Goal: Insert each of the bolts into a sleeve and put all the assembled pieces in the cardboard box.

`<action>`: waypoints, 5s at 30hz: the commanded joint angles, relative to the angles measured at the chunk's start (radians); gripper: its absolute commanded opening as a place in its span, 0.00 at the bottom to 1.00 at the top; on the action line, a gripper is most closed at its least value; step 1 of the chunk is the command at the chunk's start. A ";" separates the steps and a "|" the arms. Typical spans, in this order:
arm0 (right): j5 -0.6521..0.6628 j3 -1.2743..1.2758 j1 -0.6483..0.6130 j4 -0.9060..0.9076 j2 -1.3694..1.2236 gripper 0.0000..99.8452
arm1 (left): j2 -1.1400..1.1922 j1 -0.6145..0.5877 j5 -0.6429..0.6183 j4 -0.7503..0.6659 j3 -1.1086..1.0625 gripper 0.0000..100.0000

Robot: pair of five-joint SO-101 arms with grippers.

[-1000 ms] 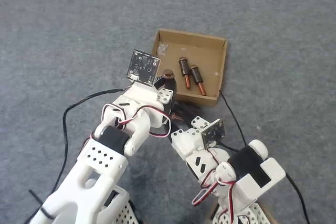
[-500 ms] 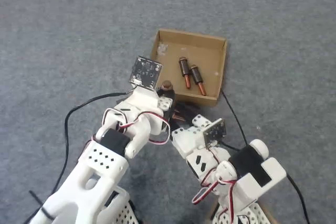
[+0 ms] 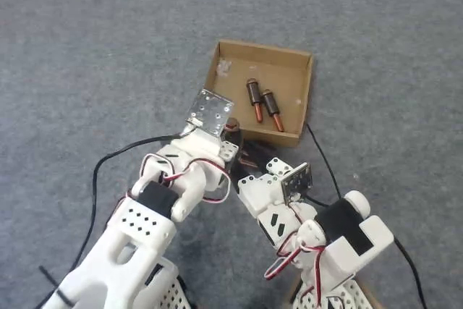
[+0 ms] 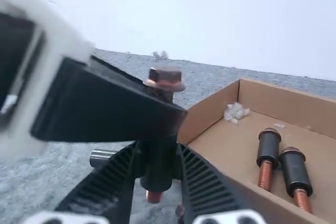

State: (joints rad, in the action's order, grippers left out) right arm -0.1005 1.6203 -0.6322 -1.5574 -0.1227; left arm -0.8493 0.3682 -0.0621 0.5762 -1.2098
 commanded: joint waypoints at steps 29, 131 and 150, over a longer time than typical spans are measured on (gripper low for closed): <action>0.029 -0.064 0.042 0.067 0.008 0.01 | -0.445 -0.370 -0.118 0.063 -0.031 0.19; 0.164 -1.053 -0.503 1.873 -0.015 0.15 | 0.617 -0.887 -0.446 -0.221 0.406 0.01; 0.158 -1.171 -0.443 2.069 -0.061 0.01 | 0.617 -0.885 -0.446 -0.221 0.406 0.01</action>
State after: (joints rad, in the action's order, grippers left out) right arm 0.0713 0.4787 -1.1170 0.4864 -0.2209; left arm -0.2309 -0.5186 -0.5209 0.3751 -0.8293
